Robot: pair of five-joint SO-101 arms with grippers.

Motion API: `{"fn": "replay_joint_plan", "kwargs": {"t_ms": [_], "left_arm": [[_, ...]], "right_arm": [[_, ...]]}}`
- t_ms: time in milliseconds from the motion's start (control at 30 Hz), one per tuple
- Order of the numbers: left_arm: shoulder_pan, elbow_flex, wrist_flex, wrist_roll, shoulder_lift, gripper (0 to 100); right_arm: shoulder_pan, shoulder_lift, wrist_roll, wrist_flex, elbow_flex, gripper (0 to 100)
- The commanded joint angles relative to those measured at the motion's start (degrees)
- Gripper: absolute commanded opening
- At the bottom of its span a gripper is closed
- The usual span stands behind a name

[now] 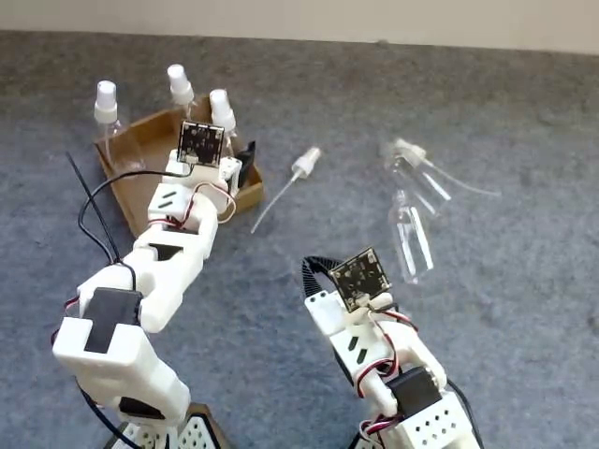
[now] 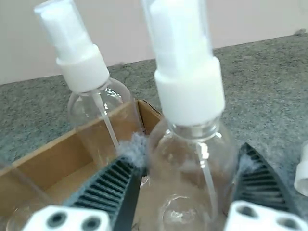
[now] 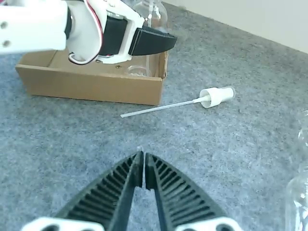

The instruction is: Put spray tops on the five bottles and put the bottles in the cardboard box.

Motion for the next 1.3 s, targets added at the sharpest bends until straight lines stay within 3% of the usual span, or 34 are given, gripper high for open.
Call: {"fn": "replay_joint_plan", "kwargs": {"t_ms": [0,1267], "left_arm": [[0.04,-0.57,-0.79,-0.53,-0.84,26],[-2.24,0.04,3.34,-0.79,-1.01,26]], "right_arm": [[0.75,-0.40,0.62,0.40,9.80,0.9],[0.84,-0.22,0.70,0.40,9.80,1.1]]}}
